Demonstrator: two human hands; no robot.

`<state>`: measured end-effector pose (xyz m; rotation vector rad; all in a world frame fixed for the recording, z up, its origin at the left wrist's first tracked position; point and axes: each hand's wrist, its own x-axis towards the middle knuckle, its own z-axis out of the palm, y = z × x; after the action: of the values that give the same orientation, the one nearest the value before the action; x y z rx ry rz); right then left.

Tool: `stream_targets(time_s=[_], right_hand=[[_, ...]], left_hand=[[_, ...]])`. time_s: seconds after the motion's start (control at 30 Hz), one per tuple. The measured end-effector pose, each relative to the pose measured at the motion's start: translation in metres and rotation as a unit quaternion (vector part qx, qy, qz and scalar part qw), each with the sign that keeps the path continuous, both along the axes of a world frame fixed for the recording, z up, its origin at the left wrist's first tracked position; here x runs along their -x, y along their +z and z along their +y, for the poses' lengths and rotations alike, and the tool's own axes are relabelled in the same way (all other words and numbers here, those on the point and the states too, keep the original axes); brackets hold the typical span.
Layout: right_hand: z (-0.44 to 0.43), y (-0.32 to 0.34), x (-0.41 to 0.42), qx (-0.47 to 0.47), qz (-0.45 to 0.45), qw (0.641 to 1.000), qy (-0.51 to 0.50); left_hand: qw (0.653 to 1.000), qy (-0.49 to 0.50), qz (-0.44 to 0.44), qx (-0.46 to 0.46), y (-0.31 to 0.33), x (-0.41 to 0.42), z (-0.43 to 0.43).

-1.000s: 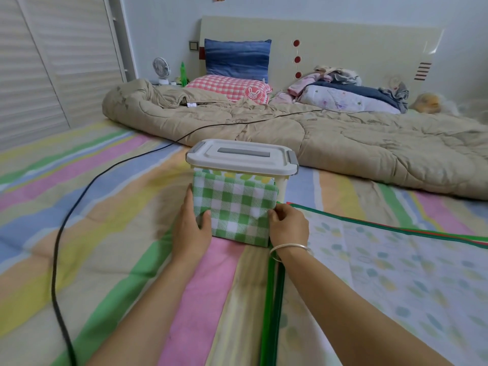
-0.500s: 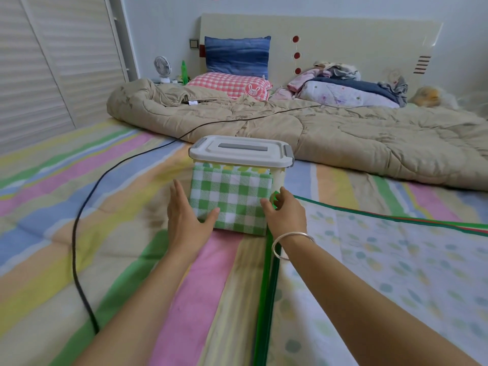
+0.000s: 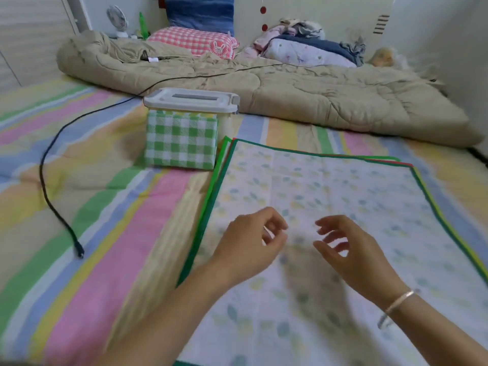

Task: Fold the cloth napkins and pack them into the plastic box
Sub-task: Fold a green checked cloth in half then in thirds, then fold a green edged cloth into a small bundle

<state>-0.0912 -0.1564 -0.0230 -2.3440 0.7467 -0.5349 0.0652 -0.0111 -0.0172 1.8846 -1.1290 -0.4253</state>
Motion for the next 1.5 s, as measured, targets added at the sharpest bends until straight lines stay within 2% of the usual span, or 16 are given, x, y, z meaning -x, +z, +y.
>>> stream_targets(time_s=[0.1,0.23,0.4,0.47,0.57,0.67,0.87,0.93,1.03,1.13,1.23,1.4,1.5], right_hand=[[0.002,-0.005,0.064,0.011,0.058,0.998,0.023],[0.012,-0.009,0.12,0.013,0.092,0.993,0.079],[0.019,-0.006,0.147,-0.02,0.183,0.962,0.202],[0.019,-0.005,0.152,-0.03,0.193,0.958,0.211],[0.023,-0.003,0.154,-0.033,0.166,0.969,0.177],[0.025,0.0,0.16,0.041,0.135,0.979,0.149],[0.048,0.011,0.162,0.186,0.137,0.963,0.142],[0.046,0.025,0.159,0.175,0.166,0.963,0.12],[0.035,0.057,0.15,0.164,0.18,0.965,0.094],[0.024,0.091,0.138,0.096,0.242,0.958,0.12],[0.006,0.11,0.124,0.057,0.273,0.953,0.118],[-0.033,0.079,0.089,0.172,0.306,0.934,0.067],[-0.052,0.048,0.07,0.195,0.296,0.935,0.029]], left_hand=[[0.991,-0.116,-0.027,-0.065,0.001,0.043,0.002],[0.954,-0.219,-0.129,-0.157,-0.005,0.075,0.006],[0.926,-0.259,-0.151,-0.23,-0.003,0.089,0.015],[0.915,-0.271,-0.156,-0.254,0.002,0.094,0.019],[0.898,-0.286,-0.169,-0.288,0.005,0.099,0.023],[0.89,-0.29,-0.167,-0.309,0.004,0.102,0.025],[0.897,-0.289,-0.119,-0.311,0.019,0.104,0.024],[0.892,-0.283,-0.103,-0.338,0.035,0.101,0.018],[0.864,-0.283,-0.099,-0.405,0.063,0.091,0.006],[0.845,-0.288,-0.069,-0.446,0.09,0.081,-0.007],[0.832,-0.272,-0.123,-0.467,0.112,0.073,-0.021],[0.832,-0.219,-0.242,-0.448,0.102,0.051,-0.051],[0.85,-0.188,-0.251,-0.423,0.076,0.033,-0.065]])
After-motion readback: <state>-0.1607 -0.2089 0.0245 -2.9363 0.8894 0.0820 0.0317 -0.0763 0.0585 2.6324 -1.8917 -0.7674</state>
